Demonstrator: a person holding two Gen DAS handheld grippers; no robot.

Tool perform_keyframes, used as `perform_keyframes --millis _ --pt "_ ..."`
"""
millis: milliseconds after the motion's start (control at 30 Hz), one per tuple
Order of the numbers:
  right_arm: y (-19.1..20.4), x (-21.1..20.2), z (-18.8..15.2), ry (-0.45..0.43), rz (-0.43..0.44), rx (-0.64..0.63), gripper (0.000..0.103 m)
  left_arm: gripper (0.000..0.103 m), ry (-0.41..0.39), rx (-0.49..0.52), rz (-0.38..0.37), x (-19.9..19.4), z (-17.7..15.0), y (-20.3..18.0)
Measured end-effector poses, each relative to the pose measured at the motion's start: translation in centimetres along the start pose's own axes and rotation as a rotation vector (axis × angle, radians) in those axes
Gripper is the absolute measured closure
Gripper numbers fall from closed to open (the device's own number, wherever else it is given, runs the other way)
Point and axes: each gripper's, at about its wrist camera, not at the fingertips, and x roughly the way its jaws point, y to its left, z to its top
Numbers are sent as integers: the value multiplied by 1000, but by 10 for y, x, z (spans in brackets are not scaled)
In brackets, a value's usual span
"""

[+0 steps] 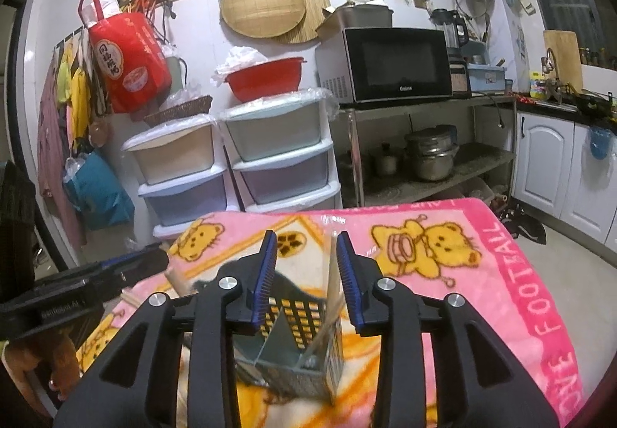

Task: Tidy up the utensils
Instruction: 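Open the right tool while the left tool opens, dropping chopsticks into the holder, then withdraw both open tools from the holder toward the chopstick pile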

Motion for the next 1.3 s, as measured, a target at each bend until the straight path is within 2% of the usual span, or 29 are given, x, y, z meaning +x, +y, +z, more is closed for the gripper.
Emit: perform_keyframes --millis 233,333,400,567,1300 --pt "0 -11 -7 26 0 -9 62 50 -26 -4 -9 -16 -2 2" --pt "-1 -16 -9 31 2 -6 60 33 -38 -8 -12 -24 -4 2" --pt "-1 -20 -10 33 3 -7 58 26 -44 -10 -16 -29 -5 2" --pt "-1 -29 -14 38 5 -12 53 13 -56 -9 -16 -40 -7 3" --pt "-5 -61 -41 87 -1 -6 50 11 -67 -78 13 -74 -32 24"
